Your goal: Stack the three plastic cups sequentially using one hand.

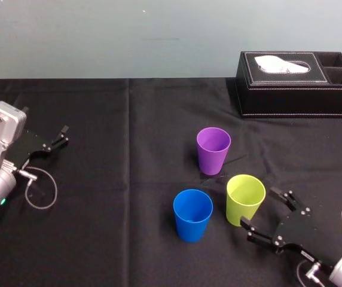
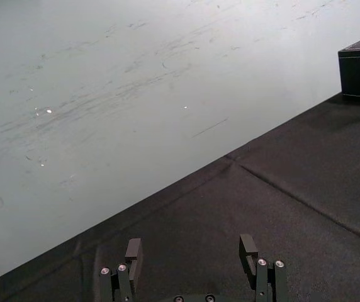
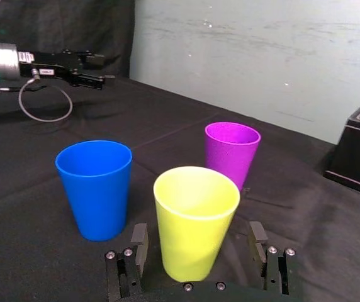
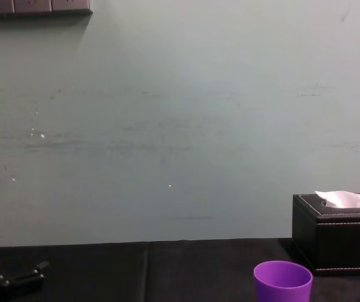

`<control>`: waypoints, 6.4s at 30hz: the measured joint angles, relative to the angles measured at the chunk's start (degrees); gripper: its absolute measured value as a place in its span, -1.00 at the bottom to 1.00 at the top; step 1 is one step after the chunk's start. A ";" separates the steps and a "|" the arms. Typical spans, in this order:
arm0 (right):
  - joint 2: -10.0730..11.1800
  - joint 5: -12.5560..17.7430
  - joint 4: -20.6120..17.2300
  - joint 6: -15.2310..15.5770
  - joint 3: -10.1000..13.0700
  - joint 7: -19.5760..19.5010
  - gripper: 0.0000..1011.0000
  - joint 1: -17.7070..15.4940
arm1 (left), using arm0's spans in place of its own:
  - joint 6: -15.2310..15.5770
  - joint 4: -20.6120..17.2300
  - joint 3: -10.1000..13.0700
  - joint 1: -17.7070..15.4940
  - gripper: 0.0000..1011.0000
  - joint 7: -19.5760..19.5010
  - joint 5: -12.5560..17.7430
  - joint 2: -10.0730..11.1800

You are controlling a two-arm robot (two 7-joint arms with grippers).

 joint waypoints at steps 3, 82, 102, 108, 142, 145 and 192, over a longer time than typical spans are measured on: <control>-0.71 -0.15 0.57 0.58 -0.39 1.00 0.98 0.99 | 0.00 0.00 0.00 0.00 1.00 0.00 0.00 0.00; -2.31 1.64 -16.65 16.97 8.86 -0.09 0.47 0.40 | 0.00 0.00 0.00 0.00 1.00 0.00 0.00 0.00; -6.34 -4.35 -9.33 24.08 2.89 0.80 0.47 16.37 | 0.00 0.00 0.00 0.00 1.00 0.00 0.00 0.00; -8.39 -5.98 -5.15 24.53 0.23 1.55 0.47 20.64 | 0.00 0.00 0.00 0.00 1.00 0.00 0.00 0.00; -11.51 -2.24 6.94 21.72 -3.38 5.99 0.47 28.21 | 0.00 0.00 0.00 0.00 1.00 0.00 0.00 0.00; -11.64 -1.85 7.76 21.22 -3.50 6.25 0.47 28.43 | 0.00 0.00 0.00 0.00 1.00 0.00 0.00 0.00; -12.19 -1.13 13.45 16.85 -5.20 7.97 0.62 29.10 | 0.00 0.00 0.00 0.00 1.00 0.00 0.00 0.00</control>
